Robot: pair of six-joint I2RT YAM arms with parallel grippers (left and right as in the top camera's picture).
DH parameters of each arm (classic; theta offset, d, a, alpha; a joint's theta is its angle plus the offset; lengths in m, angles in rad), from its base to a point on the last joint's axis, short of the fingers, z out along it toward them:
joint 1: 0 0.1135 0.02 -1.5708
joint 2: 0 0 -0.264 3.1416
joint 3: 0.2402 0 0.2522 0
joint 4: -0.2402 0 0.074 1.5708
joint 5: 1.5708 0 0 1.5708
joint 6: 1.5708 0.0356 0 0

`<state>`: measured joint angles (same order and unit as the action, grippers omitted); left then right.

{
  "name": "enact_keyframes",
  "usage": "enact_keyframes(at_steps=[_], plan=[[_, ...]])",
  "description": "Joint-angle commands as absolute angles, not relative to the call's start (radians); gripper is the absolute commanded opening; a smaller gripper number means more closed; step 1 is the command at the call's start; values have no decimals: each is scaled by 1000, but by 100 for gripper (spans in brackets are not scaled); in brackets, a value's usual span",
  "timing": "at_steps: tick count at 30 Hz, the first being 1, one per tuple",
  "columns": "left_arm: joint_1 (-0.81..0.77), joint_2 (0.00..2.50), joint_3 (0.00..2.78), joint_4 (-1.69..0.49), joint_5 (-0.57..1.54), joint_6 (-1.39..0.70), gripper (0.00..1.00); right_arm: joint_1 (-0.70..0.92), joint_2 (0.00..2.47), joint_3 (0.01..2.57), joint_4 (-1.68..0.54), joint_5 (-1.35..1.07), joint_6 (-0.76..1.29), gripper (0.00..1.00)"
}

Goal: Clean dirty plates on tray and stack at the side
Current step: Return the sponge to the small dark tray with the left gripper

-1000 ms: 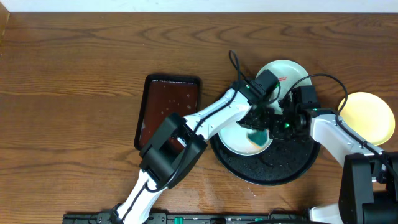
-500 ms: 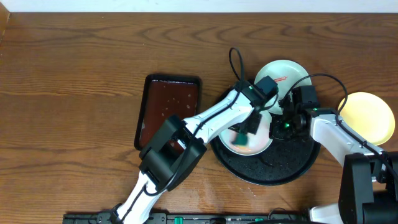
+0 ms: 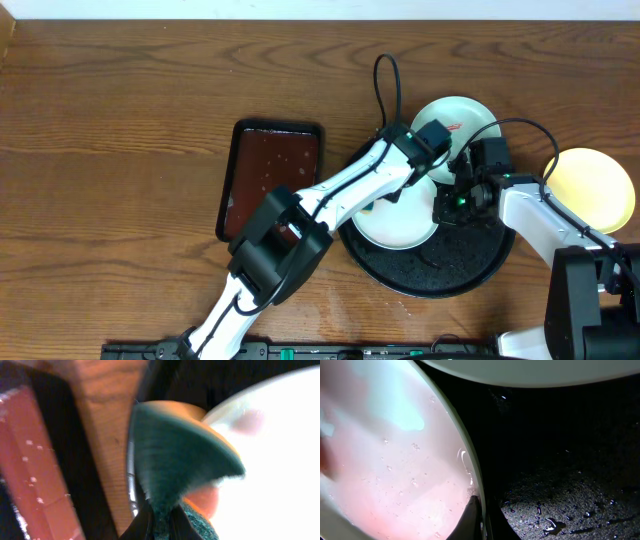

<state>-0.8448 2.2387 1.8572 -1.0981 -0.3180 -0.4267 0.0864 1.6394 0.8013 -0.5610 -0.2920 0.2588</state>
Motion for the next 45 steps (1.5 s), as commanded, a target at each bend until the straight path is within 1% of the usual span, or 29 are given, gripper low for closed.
enact_keyframes(at_steps=[1, 6, 9, 13, 16, 18, 21, 26, 31, 33, 35, 36, 37, 39, 45], plan=[[-819, 2206, 1925, -1110, -317, -450, 8, 86, 1674, 789, -567, -181, 255, 1], [-807, 2066, 1929, -1124, -269, -450, 8, 86, 1674, 789, -565, -181, 254, 1], [-774, 1969, 1929, -1181, -270, -449, 7, 86, 1674, 789, -560, -183, 245, 1], [-689, 1877, 1929, -1278, -270, -445, 8, 86, 1674, 789, -543, -200, 194, 1], [-600, 1855, 1919, -1349, -268, -446, 7, 86, 1674, 789, -531, -204, 162, 3], [-544, 1856, 1888, -1370, -244, -441, 8, 86, 1674, 789, -530, -234, 132, 1], [-460, 1856, 1789, -1333, -155, -399, 8, 86, 1674, 789, -532, -294, 122, 1], [-352, 1856, 1603, -1206, 13, -351, 8, 87, 1625, 789, -583, -278, 146, 1], [-308, 1856, 1494, -1119, 39, -334, 9, 101, 1453, 791, -646, -152, 179, 1], [-307, 1855, 1490, -1105, 38, -321, 15, 126, 1348, 791, -663, -92, 179, 1], [-307, 1850, 1490, -1094, 39, -321, 17, 155, 1271, 791, -666, -48, 179, 1], [-307, 1848, 1490, -1092, 39, -321, 22, 171, 1236, 791, -666, -28, 179, 1], [-307, 1842, 1490, -1090, 39, -321, 23, 189, 1204, 791, -666, -6, 179, 1], [-307, 1823, 1490, -1090, 39, -321, 27, 232, 1152, 791, -667, 69, 179, 1], [-307, 1738, 1490, -1105, 39, -321, 30, 347, 1124, 791, -672, 320, 179, 1]])
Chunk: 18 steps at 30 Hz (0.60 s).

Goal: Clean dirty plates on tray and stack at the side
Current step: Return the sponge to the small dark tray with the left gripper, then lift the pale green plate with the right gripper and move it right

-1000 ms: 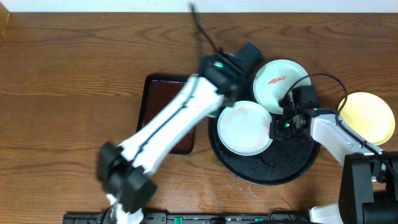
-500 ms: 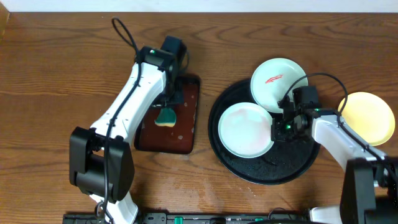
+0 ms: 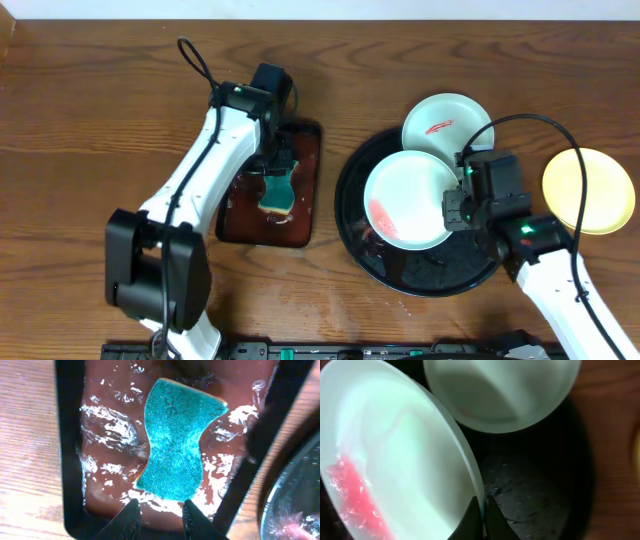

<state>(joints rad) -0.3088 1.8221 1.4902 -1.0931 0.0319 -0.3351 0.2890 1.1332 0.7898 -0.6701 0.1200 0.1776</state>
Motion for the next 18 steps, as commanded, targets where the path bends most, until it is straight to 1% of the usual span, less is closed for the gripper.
enact_keyframes(at_steps=[1, 5, 7, 10, 13, 15, 16, 18], plan=[[-307, 1720, 1491, -1110, 40, -321, 31, 369, 1124, 791, -672, 347, 179, 1], [-307, 1638, 1490, -1131, 42, -321, 34, 495, 1124, 791, -665, 480, 179, 1], [-307, 1587, 1490, -1147, 42, -321, 37, 574, 1123, 791, -666, 599, 179, 1], [-307, 1523, 1490, -1160, 42, -321, 43, 678, 1123, 791, -663, 768, 179, 1], [-307, 1461, 1490, -1167, 42, -321, 53, 767, 1123, 791, -657, 923, 178, 1], [-307, 1427, 1490, -1172, 42, -321, 65, 803, 1123, 791, -653, 980, 178, 1], [-307, 1414, 1490, -1174, 42, -321, 68, 818, 1123, 792, -650, 1000, 174, 1], [-307, 1392, 1490, -1173, 42, -322, 73, 849, 1123, 797, -642, 1010, 105, 1]])
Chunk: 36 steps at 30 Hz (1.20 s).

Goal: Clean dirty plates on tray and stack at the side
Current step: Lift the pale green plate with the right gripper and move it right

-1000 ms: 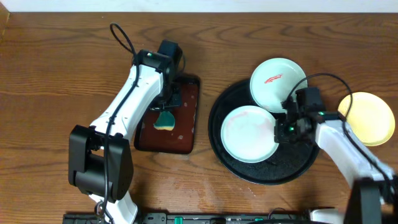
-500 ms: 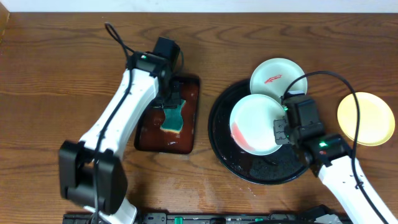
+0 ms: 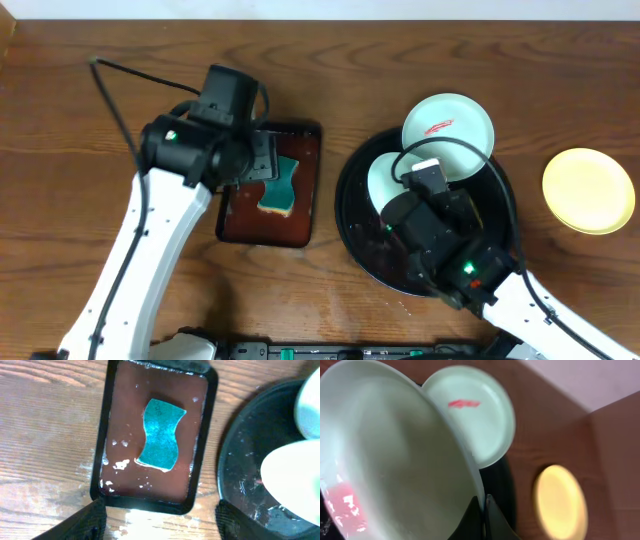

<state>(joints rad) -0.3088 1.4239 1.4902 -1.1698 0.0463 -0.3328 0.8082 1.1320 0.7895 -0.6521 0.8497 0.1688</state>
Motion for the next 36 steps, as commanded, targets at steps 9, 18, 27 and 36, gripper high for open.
enact_keyframes(at_steps=[9, 18, 27, 36], plan=[[-307, 1386, 1490, -1147, 41, -367, 81, 893, 1094, 879, -643, 1017, -7, 1], [-307, 1386, 1490, -1147, 41, -368, 82, 938, 1045, 927, -641, 1022, -146, 1], [-307, 1386, 1490, -1147, 42, -367, 82, 952, 1044, 927, -644, 1021, -147, 1], [-307, 1386, 1490, -1147, 41, -367, 82, 952, 1044, 927, -643, 1022, -147, 1]])
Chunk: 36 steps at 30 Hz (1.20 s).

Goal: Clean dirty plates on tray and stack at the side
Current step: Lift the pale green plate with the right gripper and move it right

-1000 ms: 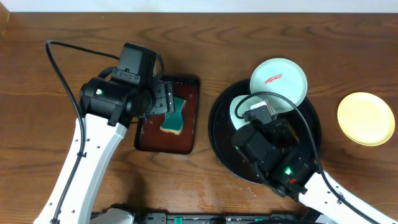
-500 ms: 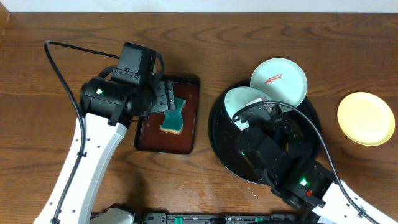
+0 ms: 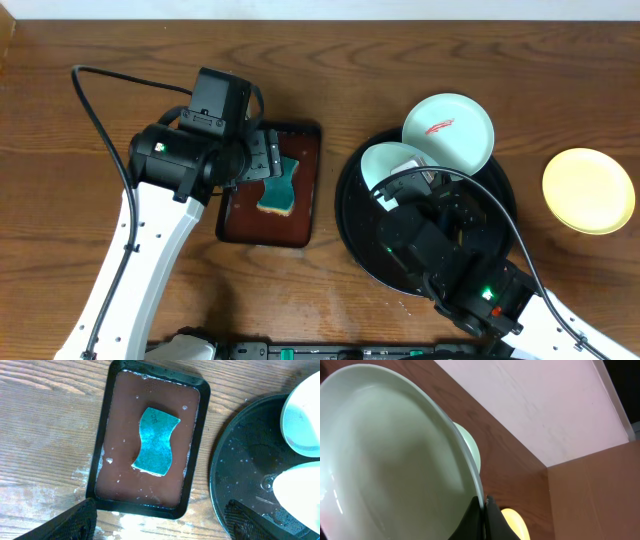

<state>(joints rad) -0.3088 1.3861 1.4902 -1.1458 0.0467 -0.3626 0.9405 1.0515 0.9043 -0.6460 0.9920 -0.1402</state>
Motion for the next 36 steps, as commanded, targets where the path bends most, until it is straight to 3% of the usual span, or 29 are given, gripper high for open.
enact_keyframes(at_steps=[1, 36], plan=[[-307, 1386, 1490, -1147, 41, -367, 82, 952, 1044, 927, -644, 1022, -147, 1], [-307, 1386, 1490, -1147, 41, -367, 82, 950, 1045, 927, -646, 1047, -142, 1]])
